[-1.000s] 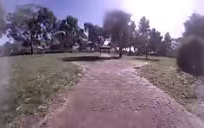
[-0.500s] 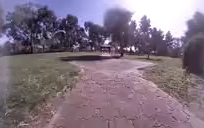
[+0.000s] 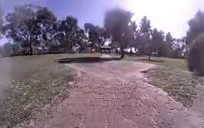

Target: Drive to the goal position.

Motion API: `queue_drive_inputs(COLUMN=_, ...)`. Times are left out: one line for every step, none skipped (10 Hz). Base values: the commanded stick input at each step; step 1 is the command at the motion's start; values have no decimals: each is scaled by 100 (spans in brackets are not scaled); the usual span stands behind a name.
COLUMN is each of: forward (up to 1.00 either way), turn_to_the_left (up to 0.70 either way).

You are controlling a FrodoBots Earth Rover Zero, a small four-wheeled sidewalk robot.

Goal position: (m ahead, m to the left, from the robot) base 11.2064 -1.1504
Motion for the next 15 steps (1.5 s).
queue_drive_inputs(forward=70, turn_to_the_left=-33)
queue_drive_inputs(forward=70, turn_to_the_left=-32)
queue_drive_inputs(forward=70, turn_to_the_left=-32)
queue_drive_inputs(forward=70, turn_to_the_left=0)
queue_drive_inputs(forward=70, turn_to_the_left=0)
queue_drive_inputs(forward=70, turn_to_the_left=0)
queue_drive_inputs(forward=70, turn_to_the_left=0)
queue_drive_inputs(forward=70, turn_to_the_left=0)
queue_drive_inputs(forward=70, turn_to_the_left=0)
queue_drive_inputs(forward=70, turn_to_the_left=0)
queue_drive_inputs(forward=70, turn_to_the_left=0)
queue_drive_inputs(forward=70, turn_to_the_left=0)
queue_drive_inputs(forward=70, turn_to_the_left=0)
queue_drive_inputs(forward=70, turn_to_the_left=0)
queue_drive_inputs(forward=70, turn_to_the_left=0)
